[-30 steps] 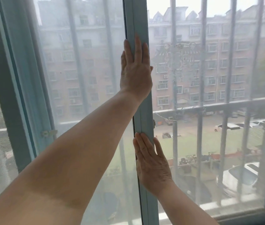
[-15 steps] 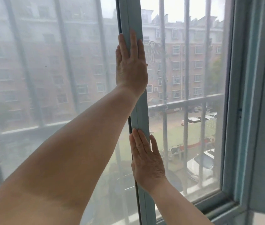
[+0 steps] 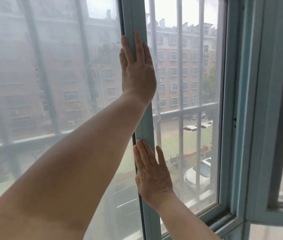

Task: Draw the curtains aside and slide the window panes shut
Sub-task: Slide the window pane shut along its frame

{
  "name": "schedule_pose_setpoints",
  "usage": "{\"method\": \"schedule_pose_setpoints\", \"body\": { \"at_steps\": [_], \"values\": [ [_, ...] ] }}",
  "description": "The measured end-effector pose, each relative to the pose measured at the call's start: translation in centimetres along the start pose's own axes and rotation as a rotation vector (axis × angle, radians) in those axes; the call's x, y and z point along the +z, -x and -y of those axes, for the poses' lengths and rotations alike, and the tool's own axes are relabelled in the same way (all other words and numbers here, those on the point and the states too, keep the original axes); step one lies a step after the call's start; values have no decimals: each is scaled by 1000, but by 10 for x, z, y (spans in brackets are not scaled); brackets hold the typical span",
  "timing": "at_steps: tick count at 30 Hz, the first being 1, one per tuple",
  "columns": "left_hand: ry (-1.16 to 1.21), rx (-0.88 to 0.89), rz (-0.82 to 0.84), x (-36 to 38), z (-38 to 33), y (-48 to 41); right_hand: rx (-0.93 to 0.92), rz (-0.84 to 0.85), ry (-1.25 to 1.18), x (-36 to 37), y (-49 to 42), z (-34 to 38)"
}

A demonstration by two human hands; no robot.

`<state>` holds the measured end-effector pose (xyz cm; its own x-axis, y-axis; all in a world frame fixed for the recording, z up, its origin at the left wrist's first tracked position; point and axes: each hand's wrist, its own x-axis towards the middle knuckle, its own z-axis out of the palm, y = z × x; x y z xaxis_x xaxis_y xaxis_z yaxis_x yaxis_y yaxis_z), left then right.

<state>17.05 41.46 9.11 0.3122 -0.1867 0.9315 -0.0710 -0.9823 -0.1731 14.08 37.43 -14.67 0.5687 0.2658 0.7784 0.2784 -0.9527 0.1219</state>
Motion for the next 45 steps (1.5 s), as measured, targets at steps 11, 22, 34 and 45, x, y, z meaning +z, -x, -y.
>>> {"method": "schedule_pose_setpoints", "body": {
  "at_steps": [11, 22, 34, 45],
  "values": [
    [18, 93, 15, -8, 37, 3, 90, -89, -72, -5, -11, 17],
    [93, 70, -26, 0, 25, -1, 94, -93, -16, -2, -13, 12],
    [131, 77, -29, 15, -13, -14, 92, -99, 43, 10, -11, -30],
    [172, 90, -24, 39, -73, -34, 145, -121, 83, 21, -8, -92]
  ]
}}
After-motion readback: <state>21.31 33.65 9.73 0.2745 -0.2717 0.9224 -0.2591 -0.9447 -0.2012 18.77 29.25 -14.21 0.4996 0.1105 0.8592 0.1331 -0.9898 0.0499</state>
